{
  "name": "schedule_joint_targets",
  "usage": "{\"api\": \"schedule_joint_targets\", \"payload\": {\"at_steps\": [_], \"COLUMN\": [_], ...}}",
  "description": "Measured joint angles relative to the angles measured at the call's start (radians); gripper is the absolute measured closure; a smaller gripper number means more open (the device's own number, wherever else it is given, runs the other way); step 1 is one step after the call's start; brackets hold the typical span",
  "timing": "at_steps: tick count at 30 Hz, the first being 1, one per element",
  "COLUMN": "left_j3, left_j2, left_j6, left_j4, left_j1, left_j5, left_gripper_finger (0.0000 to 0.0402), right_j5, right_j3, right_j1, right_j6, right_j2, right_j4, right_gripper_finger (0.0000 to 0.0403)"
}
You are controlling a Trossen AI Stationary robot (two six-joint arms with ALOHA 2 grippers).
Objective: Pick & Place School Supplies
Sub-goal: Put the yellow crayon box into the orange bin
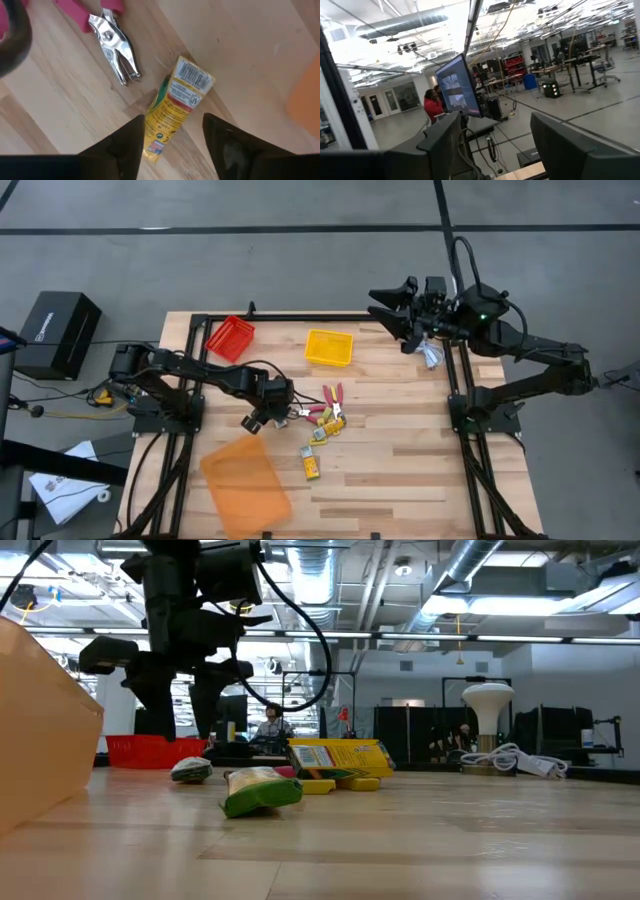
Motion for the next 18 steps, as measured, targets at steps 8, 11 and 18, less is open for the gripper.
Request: {"api": "schedule_joint_targets", "payload": {"at_steps": [8,11,18], "left_j3": [-0.002,-0.002,0.001], "left_j2": [0.022,0.054,0.162], "left_j6": [0.036,0.068,0.103], "left_j4": [0.004,0.013,0.022], "left_j1": [0.0,0.004,0.004], "left_j5": [-0.008,-0.012,-0.052], "left_gripper_finger": [0.0168,0.0173,0.0187], "right_j5": [-0.013,-0.029,-0.029], "right_j3": [0.0,0.0,0.0], "right_j1": [0.0,-0.001,0.0], "right_j6": [0.0,0.0,0.0], "right_j2": [0.0,0.0,0.0], "right_j4": [0.001,0.0,0.007], "right_gripper_finger": [0.0168,0.0168,0.0168]}}
